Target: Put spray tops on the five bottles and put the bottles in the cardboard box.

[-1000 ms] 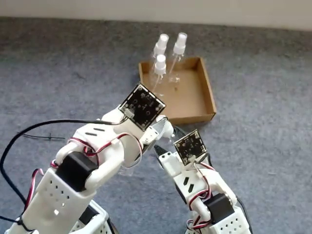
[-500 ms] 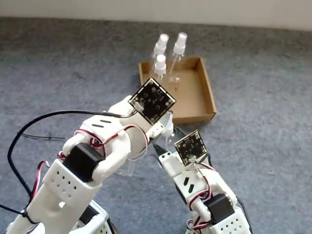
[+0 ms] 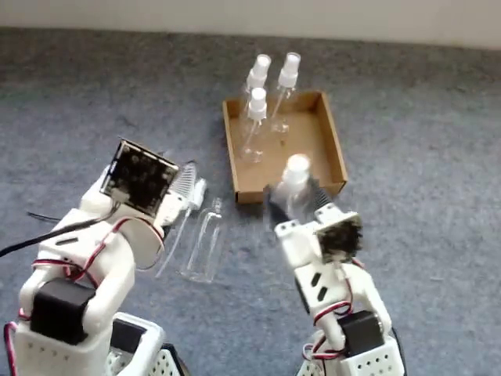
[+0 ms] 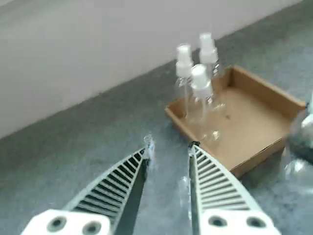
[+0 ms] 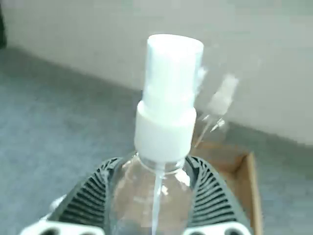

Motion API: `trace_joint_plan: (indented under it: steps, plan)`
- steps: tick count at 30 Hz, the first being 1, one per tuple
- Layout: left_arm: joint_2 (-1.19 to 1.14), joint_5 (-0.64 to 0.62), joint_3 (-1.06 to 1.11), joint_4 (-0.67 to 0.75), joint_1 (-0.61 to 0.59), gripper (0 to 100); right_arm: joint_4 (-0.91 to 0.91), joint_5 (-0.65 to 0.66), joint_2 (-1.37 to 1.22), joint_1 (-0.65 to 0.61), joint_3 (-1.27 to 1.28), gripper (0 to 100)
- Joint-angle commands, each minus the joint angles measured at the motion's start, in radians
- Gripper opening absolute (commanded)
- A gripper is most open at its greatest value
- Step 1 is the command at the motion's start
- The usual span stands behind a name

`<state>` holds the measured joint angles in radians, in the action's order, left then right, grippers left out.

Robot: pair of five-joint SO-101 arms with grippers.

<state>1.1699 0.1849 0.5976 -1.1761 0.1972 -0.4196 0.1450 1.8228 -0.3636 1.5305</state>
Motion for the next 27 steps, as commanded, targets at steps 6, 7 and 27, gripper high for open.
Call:
trace_joint_plan:
  steps: [6, 7, 27]
  plan:
    - [0.041, -0.086, 0.398, 0.126, -0.265, 13, 0.561, -0.003, -0.447, 0.136, -0.145, 0.5]
    - [0.041, -0.101, 0.437, 0.153, -0.272, 13, 0.625, -0.003, -0.53, 0.147, -0.162, 0.5]
    - [0.038, -0.106, 0.628, 0.376, -0.317, 13, 1.311, -0.003, -1.813, 0.214, -0.638, 0.5]
